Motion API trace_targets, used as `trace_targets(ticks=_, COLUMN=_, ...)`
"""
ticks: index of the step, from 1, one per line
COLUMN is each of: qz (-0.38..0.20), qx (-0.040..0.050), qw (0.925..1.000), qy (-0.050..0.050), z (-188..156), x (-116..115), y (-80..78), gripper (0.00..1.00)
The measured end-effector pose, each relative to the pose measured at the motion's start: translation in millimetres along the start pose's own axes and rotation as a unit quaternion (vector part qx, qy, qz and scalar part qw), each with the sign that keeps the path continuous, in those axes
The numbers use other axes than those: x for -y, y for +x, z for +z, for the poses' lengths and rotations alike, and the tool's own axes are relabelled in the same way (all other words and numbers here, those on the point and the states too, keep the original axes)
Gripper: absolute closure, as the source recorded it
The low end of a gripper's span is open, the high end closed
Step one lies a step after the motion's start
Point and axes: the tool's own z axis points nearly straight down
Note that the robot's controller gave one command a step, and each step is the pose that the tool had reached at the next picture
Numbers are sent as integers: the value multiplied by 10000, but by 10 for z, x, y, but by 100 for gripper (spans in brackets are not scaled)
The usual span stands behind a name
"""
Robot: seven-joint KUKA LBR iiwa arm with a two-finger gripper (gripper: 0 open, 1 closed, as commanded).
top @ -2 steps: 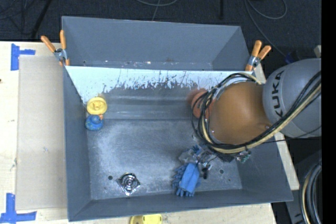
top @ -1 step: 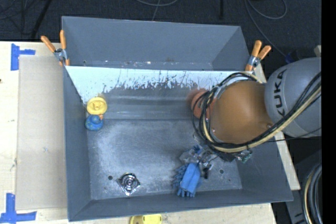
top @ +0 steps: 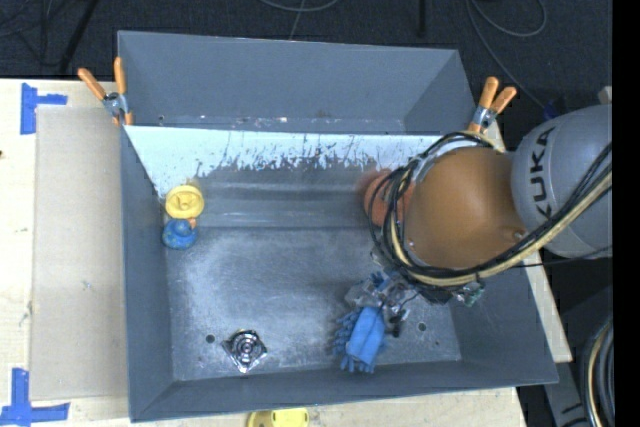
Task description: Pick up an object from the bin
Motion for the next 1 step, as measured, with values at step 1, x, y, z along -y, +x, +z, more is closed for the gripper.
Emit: trace_targets(ticks=1, qz=4, qx=-11, qw=10000, qy=-15, z=-176, x=-12, y=4, gripper=100)
